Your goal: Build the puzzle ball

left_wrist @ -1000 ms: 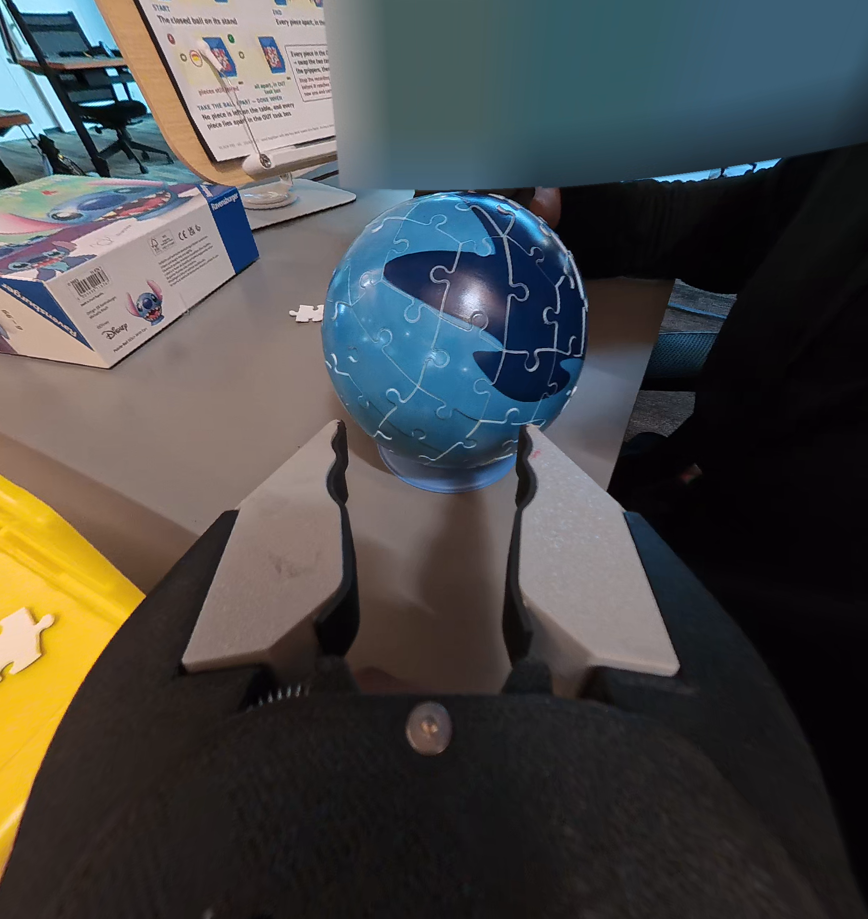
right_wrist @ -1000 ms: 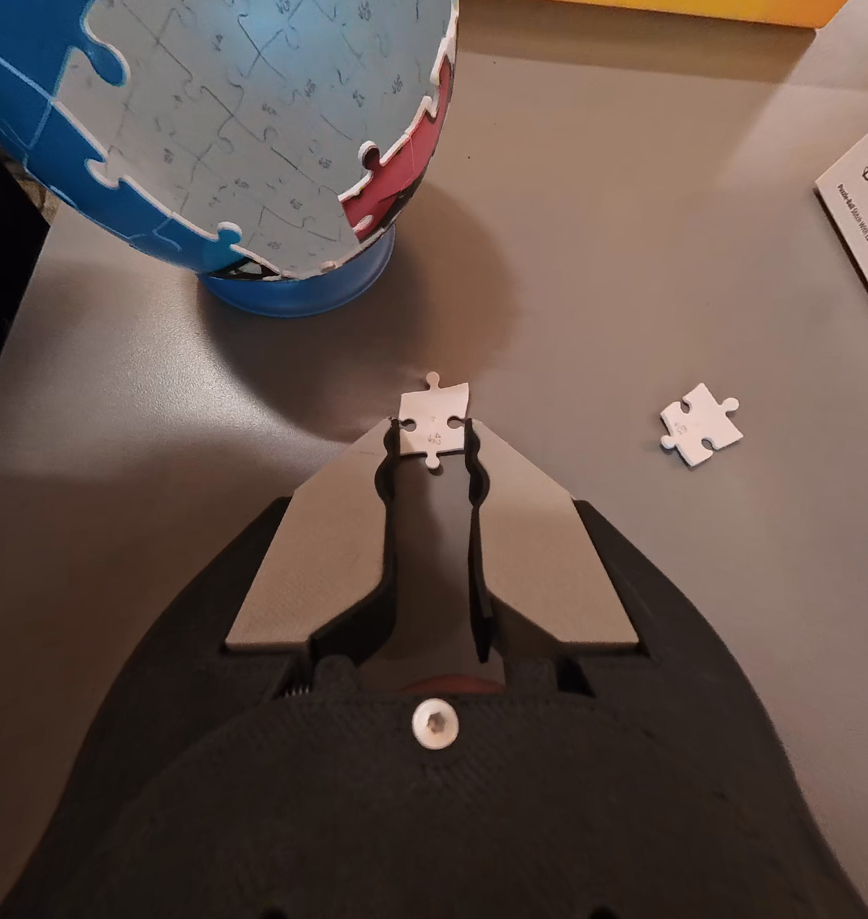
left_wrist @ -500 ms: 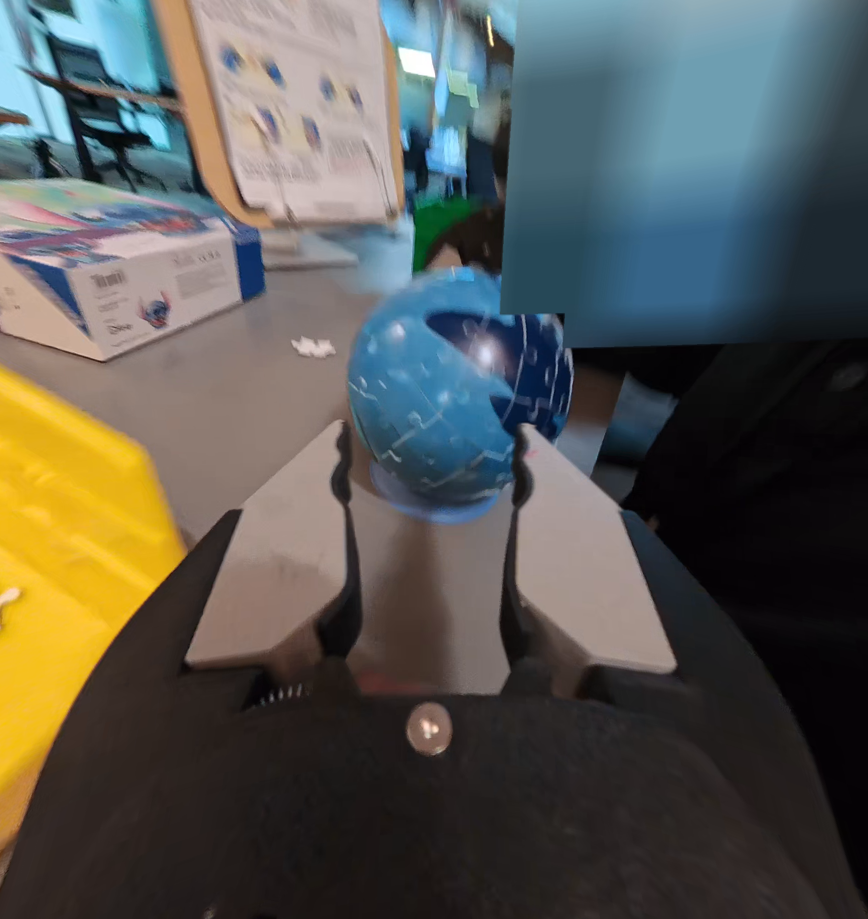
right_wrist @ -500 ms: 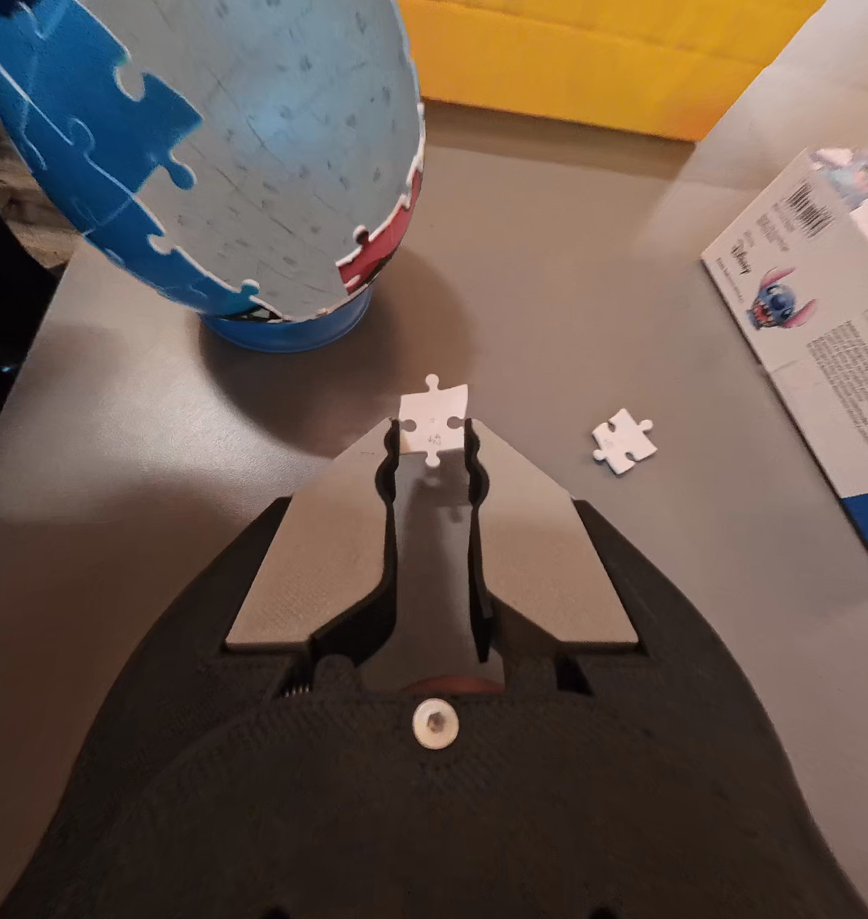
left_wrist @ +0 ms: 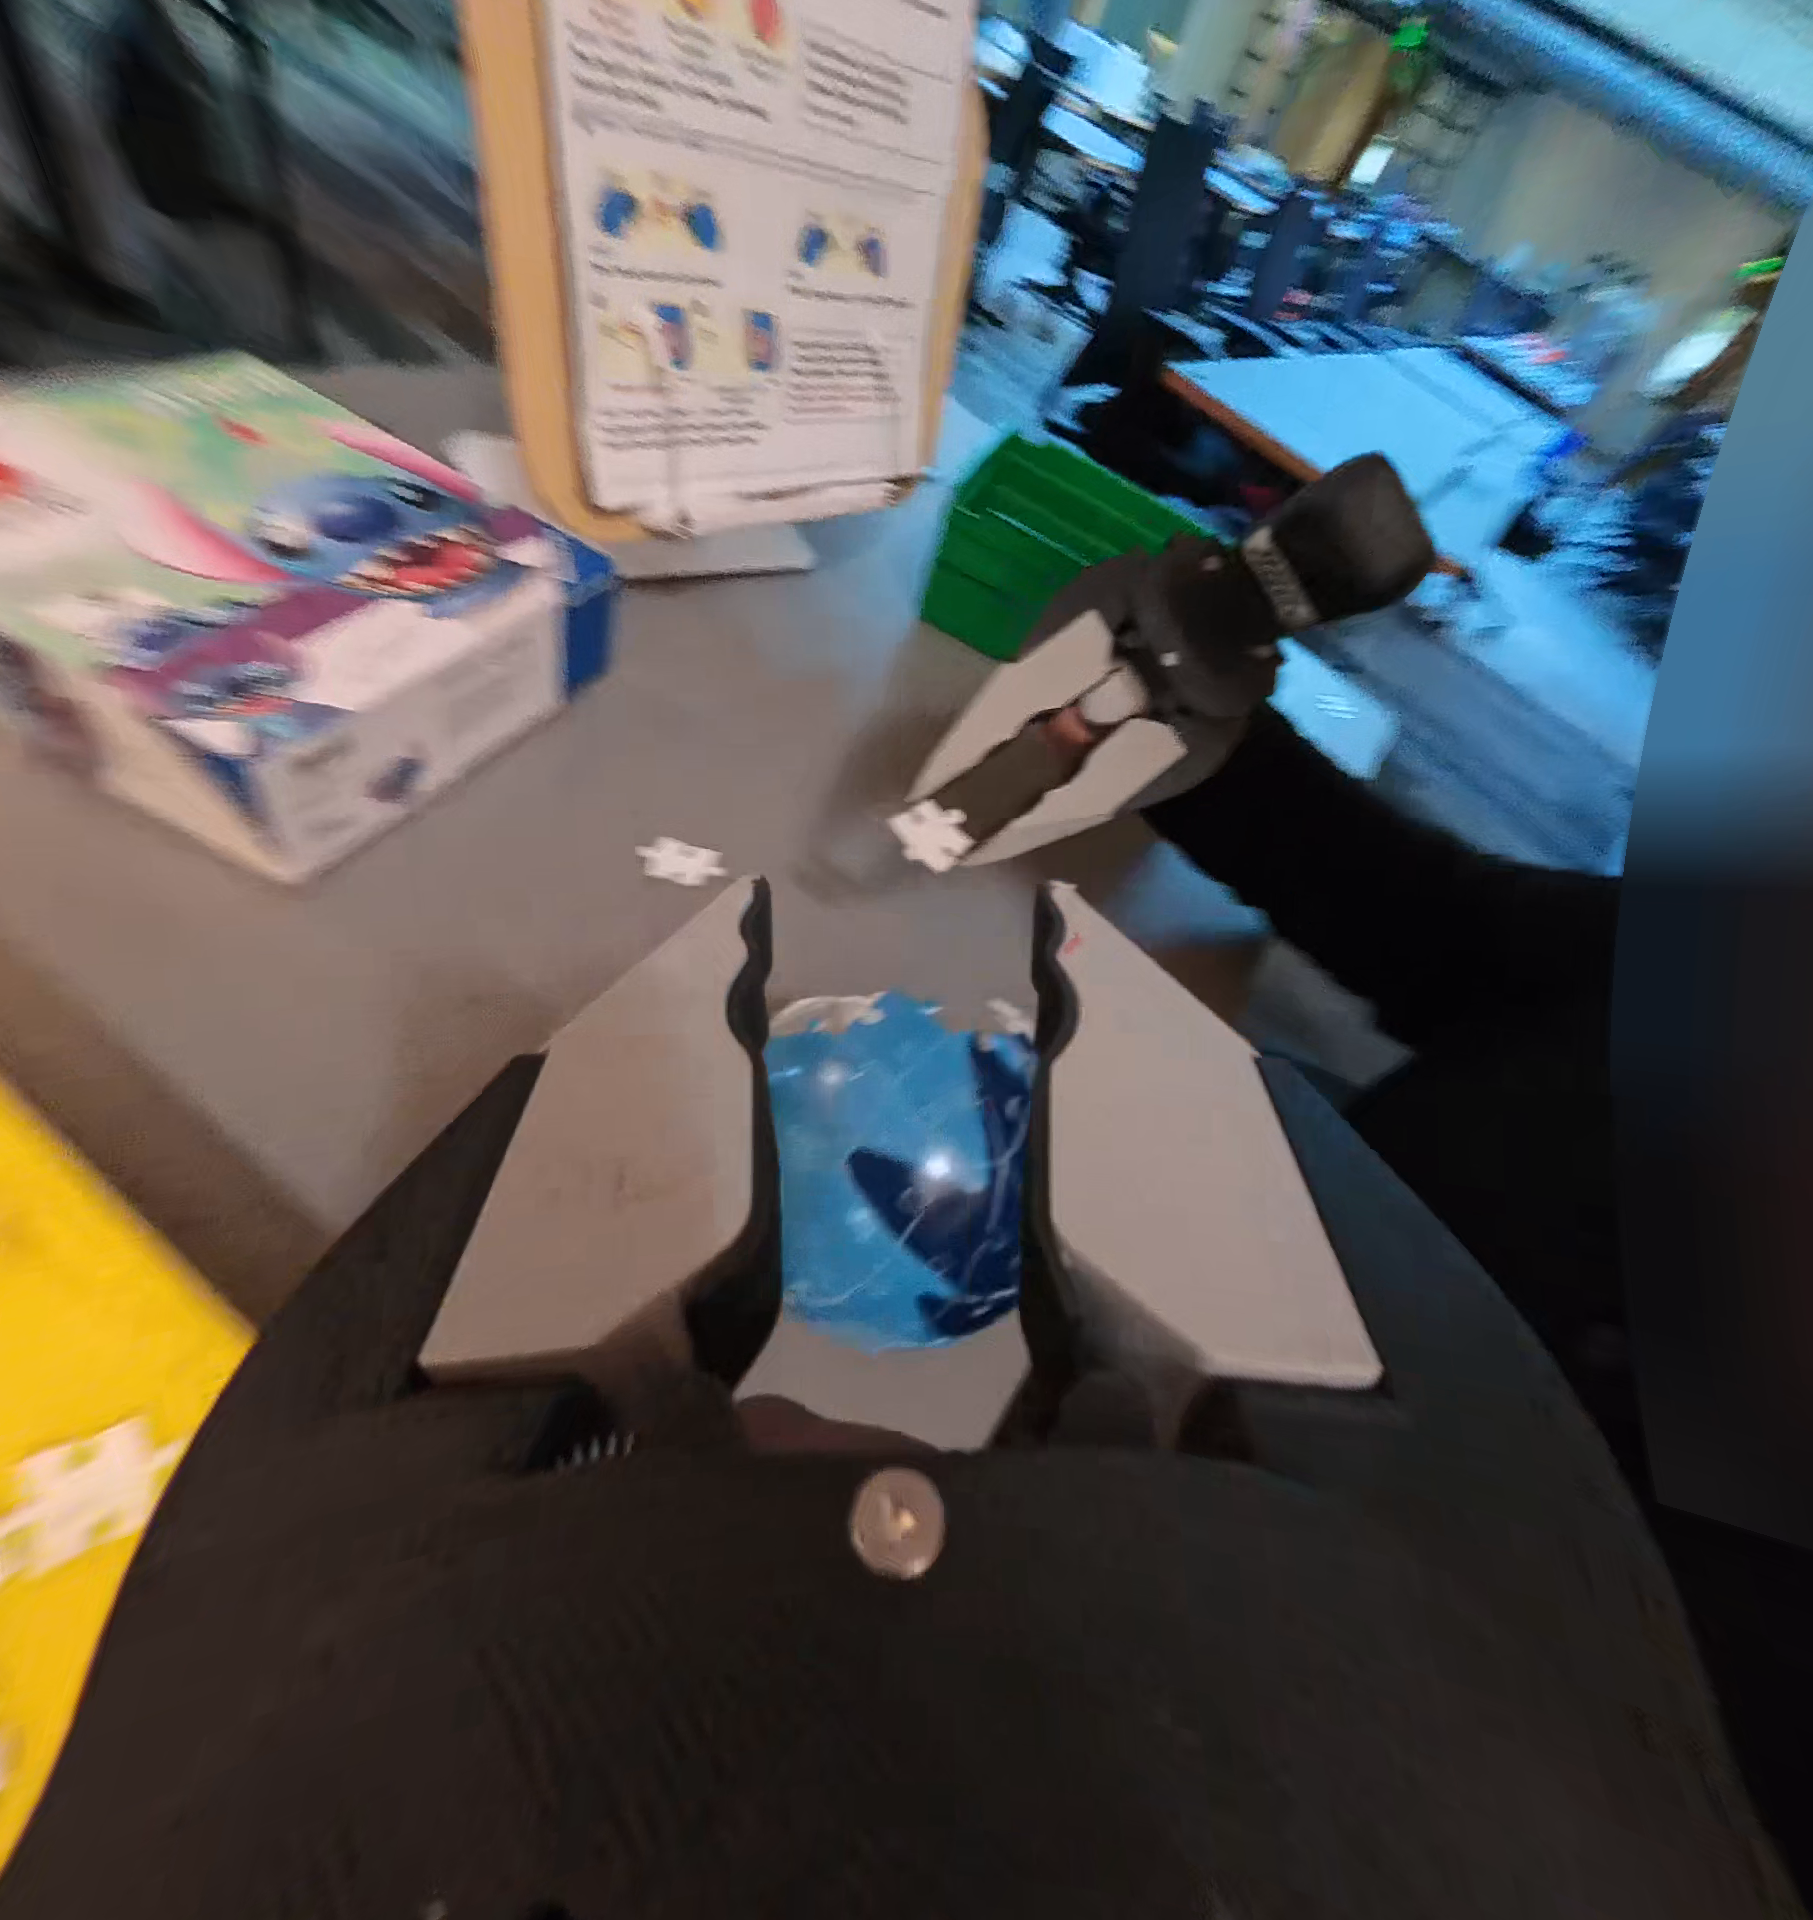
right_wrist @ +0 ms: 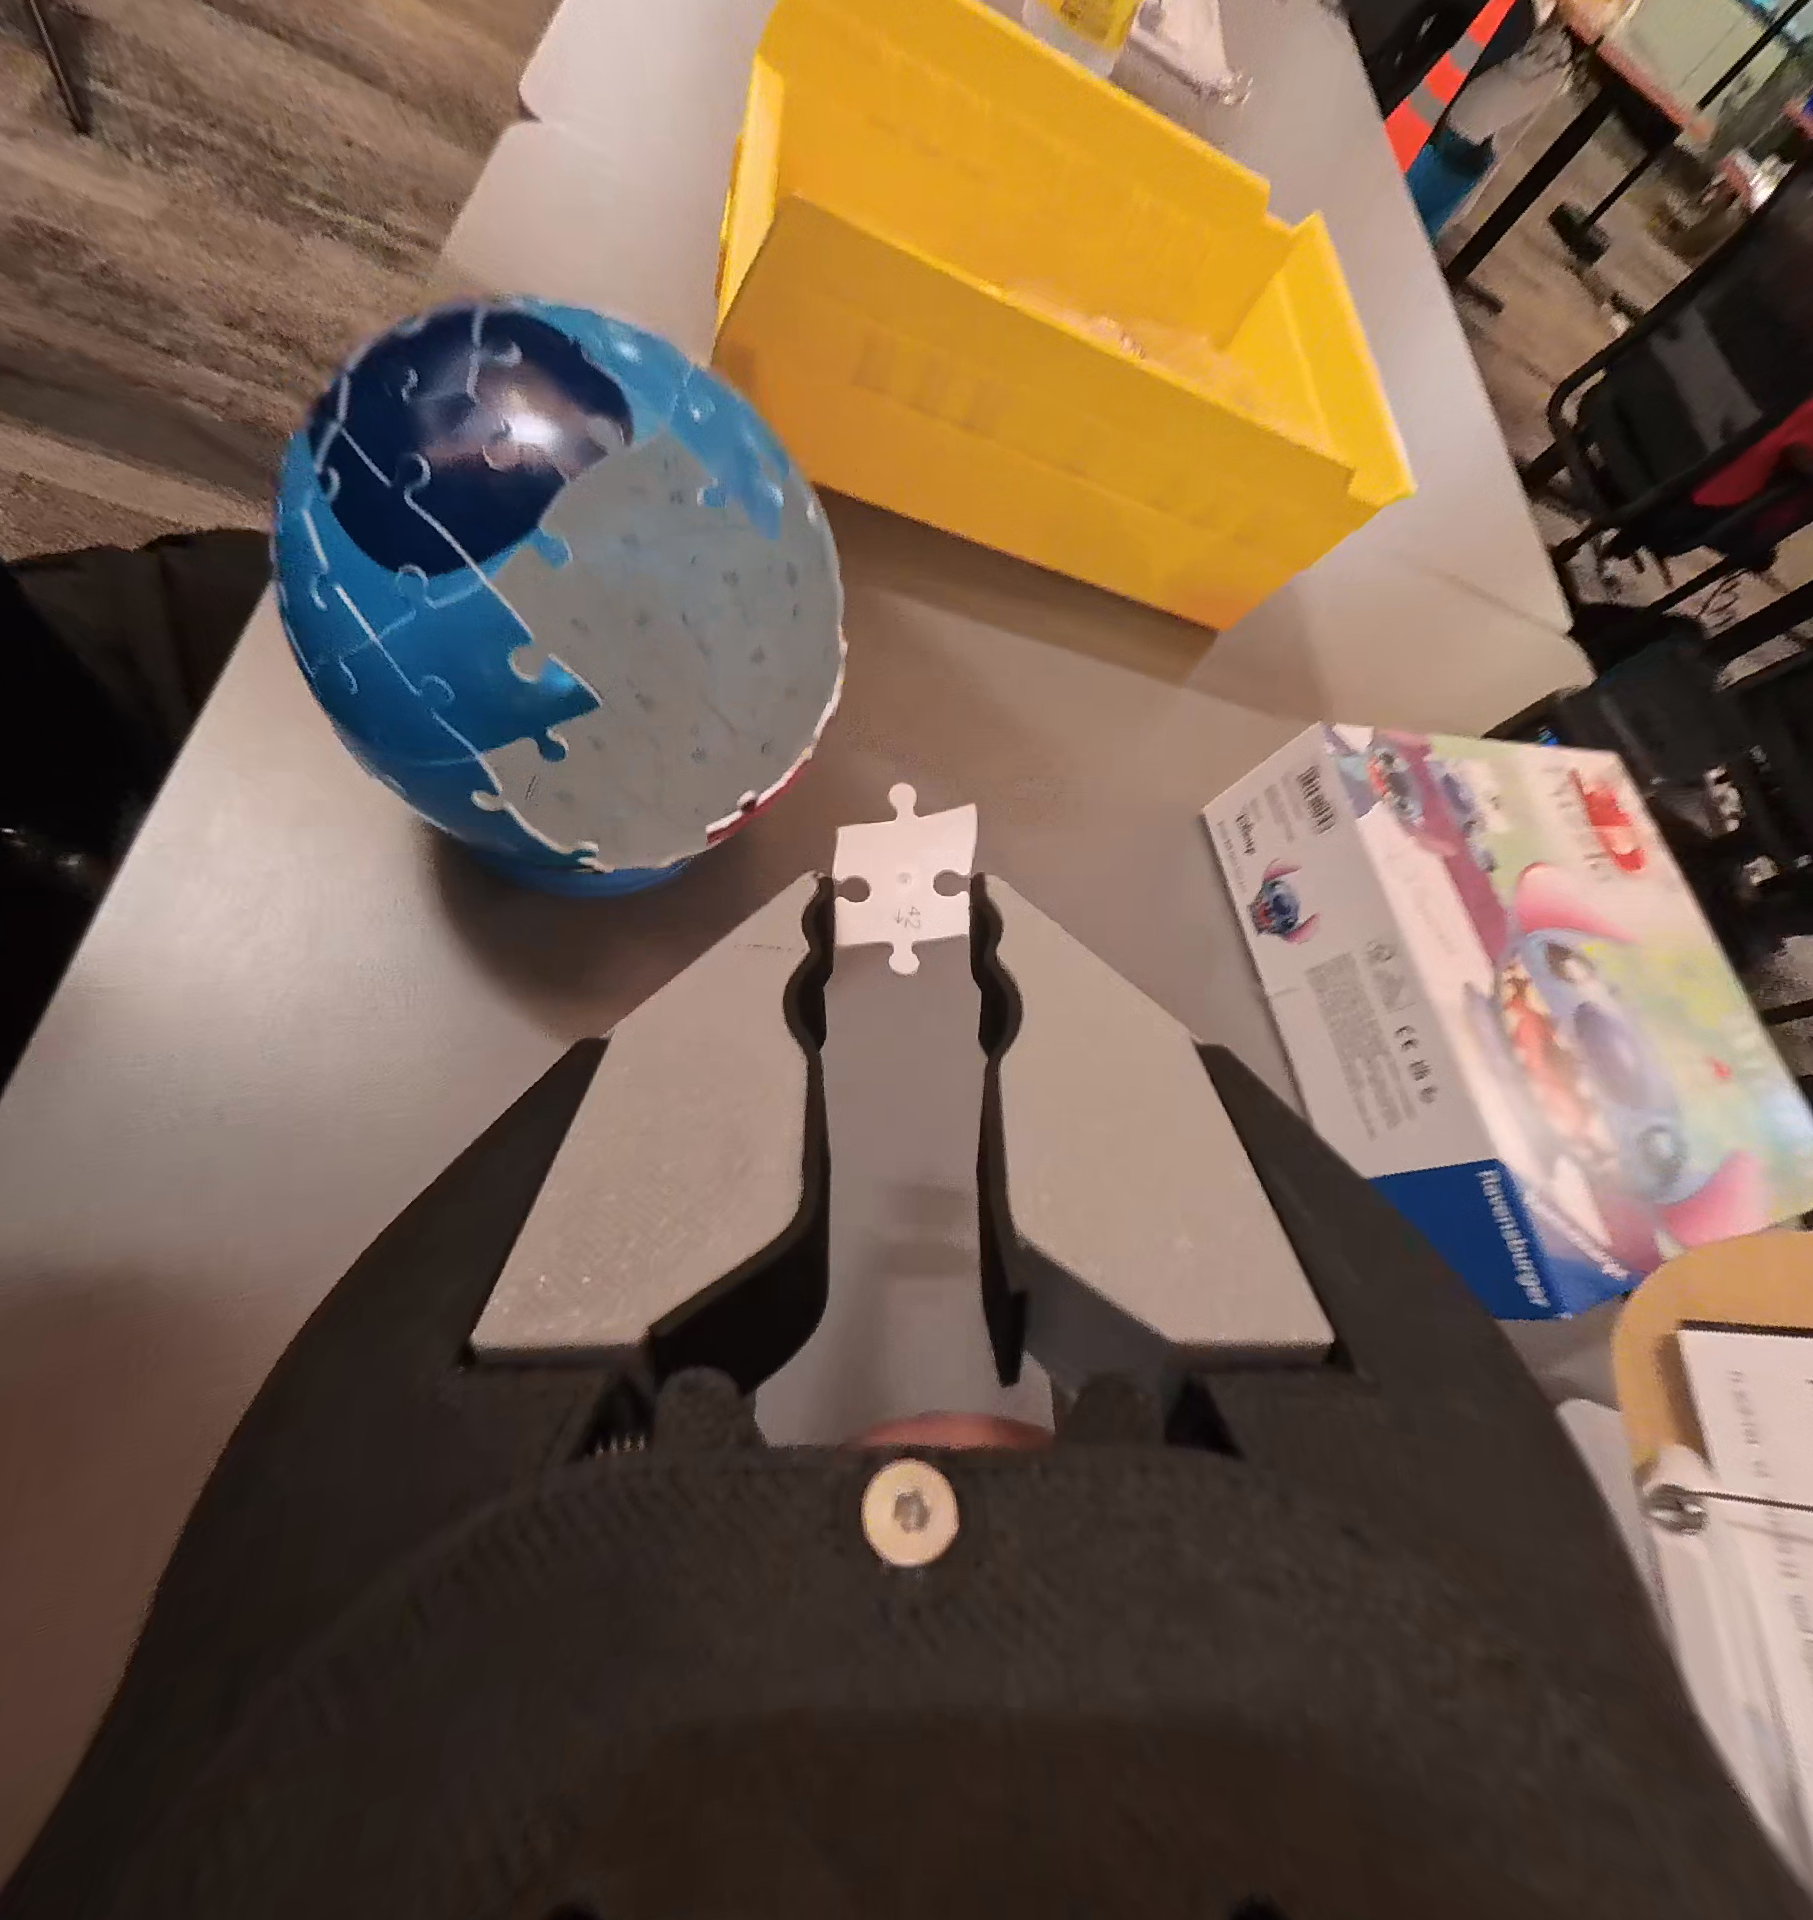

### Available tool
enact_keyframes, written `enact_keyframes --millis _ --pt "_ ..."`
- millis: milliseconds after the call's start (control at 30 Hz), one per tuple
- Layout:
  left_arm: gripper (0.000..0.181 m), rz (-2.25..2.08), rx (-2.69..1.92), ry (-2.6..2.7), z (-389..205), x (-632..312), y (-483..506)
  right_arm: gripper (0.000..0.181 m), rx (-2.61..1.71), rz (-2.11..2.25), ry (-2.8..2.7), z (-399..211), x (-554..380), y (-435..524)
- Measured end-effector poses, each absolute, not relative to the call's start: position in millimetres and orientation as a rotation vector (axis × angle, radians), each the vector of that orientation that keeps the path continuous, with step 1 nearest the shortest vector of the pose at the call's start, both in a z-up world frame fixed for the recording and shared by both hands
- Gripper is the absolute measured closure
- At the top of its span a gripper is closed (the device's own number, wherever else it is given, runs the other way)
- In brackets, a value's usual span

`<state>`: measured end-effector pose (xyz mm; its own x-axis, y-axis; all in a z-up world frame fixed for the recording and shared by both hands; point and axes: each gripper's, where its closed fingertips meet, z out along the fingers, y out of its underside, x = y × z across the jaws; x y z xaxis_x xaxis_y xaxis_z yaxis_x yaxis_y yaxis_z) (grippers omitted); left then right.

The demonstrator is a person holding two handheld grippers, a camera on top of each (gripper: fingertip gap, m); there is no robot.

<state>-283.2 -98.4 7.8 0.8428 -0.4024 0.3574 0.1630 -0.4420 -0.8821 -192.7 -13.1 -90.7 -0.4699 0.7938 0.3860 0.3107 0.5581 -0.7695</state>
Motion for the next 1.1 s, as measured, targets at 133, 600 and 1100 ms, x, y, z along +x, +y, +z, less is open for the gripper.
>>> enact_keyframes --millis 133,600,1100 --pt "0.133 -0.763 -2.131 0.229 -14 -266 -57 0.158 -0.827 0.762 -1.996 -70 -195 -13" --pt "0.129 -0.955 -2.399 0.400 -67 -206 -8 0.158 -0.750 0.720 -1.951 -53 -199 -8" --pt "0.175 -1.050 -2.347 0.406 -70 -193 -5 0.159 -0.743 0.726 -1.943 -55 -194 -12"
